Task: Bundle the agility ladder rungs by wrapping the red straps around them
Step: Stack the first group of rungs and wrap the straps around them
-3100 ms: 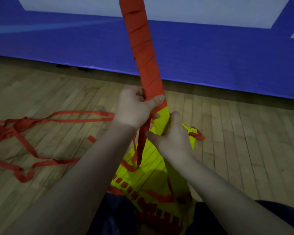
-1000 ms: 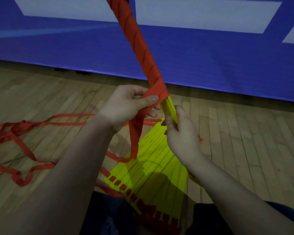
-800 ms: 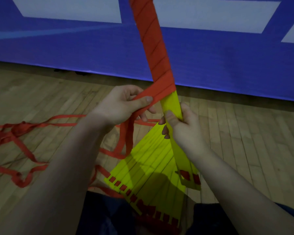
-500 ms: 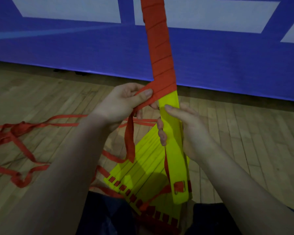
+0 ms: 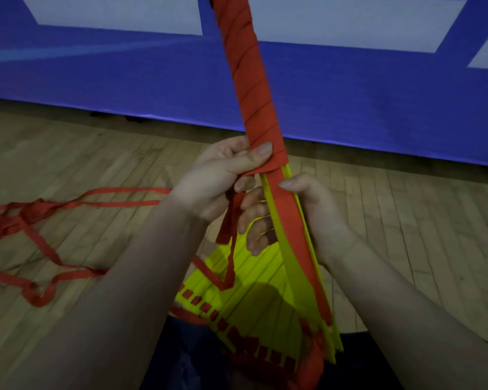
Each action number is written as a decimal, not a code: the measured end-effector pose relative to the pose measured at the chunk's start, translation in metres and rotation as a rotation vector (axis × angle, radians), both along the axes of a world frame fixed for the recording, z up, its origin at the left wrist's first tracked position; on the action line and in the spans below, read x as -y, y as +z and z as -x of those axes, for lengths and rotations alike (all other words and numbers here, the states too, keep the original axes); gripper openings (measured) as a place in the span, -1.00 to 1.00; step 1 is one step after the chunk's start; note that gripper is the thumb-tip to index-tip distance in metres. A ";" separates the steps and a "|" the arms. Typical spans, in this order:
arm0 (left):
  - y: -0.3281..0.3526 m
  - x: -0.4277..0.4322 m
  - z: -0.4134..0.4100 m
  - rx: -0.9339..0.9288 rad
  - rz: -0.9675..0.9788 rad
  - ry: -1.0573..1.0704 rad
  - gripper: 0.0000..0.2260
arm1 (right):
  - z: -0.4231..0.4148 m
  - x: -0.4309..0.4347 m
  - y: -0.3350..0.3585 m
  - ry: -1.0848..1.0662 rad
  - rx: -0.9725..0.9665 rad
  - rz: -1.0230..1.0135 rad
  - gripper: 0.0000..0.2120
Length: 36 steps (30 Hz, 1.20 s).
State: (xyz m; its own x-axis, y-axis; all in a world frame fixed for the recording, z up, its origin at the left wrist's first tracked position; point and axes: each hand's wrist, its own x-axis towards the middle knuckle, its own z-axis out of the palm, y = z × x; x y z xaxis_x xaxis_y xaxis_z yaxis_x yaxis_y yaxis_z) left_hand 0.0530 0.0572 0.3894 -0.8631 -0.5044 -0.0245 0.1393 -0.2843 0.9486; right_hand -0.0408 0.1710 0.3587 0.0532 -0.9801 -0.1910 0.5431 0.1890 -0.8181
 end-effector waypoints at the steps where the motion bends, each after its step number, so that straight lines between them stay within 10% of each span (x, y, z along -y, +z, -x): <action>1: -0.001 0.001 0.000 0.023 0.013 0.061 -0.94 | -0.002 0.002 0.000 -0.063 -0.108 -0.029 -0.67; 4: -0.005 0.005 -0.001 0.121 0.097 0.264 -0.96 | -0.013 0.012 -0.006 -0.317 -0.453 -0.100 -0.90; 9: -0.012 0.002 0.005 0.204 0.215 0.518 -0.84 | -0.031 0.014 -0.023 -0.565 -1.177 -0.199 -0.61; 13: -0.018 -0.012 0.015 0.251 0.365 0.562 -0.79 | -0.037 0.013 -0.039 -0.664 -1.225 -0.181 -0.61; 23: 0.001 0.002 -0.005 0.370 0.360 0.069 -0.93 | -0.003 0.014 -0.034 -0.797 -0.948 -0.177 -0.68; 36: 0.006 0.006 -0.005 0.220 0.015 0.022 -0.71 | -0.013 0.007 -0.008 -0.172 0.170 0.125 -0.85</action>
